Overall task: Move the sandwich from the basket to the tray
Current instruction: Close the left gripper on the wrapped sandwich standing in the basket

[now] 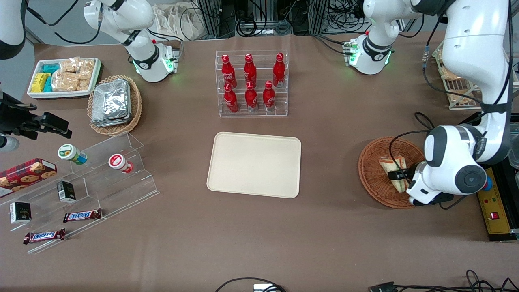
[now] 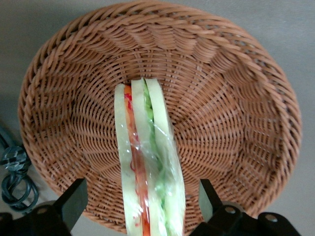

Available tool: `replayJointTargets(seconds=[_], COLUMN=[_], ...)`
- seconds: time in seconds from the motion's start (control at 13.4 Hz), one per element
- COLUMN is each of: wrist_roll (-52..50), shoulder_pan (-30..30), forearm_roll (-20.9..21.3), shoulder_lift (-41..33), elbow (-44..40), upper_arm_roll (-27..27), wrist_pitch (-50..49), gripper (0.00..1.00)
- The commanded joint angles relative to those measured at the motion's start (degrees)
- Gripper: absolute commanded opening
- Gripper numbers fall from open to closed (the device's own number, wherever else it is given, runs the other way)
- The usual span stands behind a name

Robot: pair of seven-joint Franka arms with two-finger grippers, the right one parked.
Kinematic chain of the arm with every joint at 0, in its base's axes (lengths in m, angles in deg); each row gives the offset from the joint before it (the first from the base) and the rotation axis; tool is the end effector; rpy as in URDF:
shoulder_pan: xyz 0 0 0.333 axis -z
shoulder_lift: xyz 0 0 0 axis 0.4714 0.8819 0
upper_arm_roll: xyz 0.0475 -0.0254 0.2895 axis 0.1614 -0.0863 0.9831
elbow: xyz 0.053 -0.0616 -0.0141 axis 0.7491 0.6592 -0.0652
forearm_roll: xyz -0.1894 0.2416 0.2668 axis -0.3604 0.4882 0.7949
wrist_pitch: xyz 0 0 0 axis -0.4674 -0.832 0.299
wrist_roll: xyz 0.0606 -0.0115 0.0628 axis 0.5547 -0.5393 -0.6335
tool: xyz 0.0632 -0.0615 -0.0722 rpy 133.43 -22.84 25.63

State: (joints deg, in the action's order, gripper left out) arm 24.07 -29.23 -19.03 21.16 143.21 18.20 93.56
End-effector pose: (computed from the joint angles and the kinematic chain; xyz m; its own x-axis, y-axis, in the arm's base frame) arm 0.6351 -0.0094 0.2245 0.9321 0.1762 -0.3165 0.1486 -0.9828 -0.1097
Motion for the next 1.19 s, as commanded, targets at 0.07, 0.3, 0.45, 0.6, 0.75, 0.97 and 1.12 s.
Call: replayJointTargets(seconds=[0.07,0.3,0.45,0.6,0.75,0.97,1.12], wrist_roll=[-0.54,-0.63,-0.63,-0.63,-0.71,-0.72,-0.72], shoulder_pan=[-0.04,-0.22,-0.30,-0.31,-0.22,-0.22,-0.04], forearm_roll=[-0.90,-0.90,-0.90,-0.90,-0.90,-1.42,-1.87], shoulder_lift=[0.90,1.96,1.87,1.61,1.17,-0.32,-3.12], elbow=[2.11,3.08,4.22,6.16,6.60,6.69,6.69], upper_arm_roll=[0.01,0.01,0.01,0.01,0.01,-0.07,-0.16], wrist_pitch=[3.68,5.54,6.67,8.78,9.14,8.79,7.48], gripper=[1.00,1.00,1.00,0.87,0.45,0.11,0.05])
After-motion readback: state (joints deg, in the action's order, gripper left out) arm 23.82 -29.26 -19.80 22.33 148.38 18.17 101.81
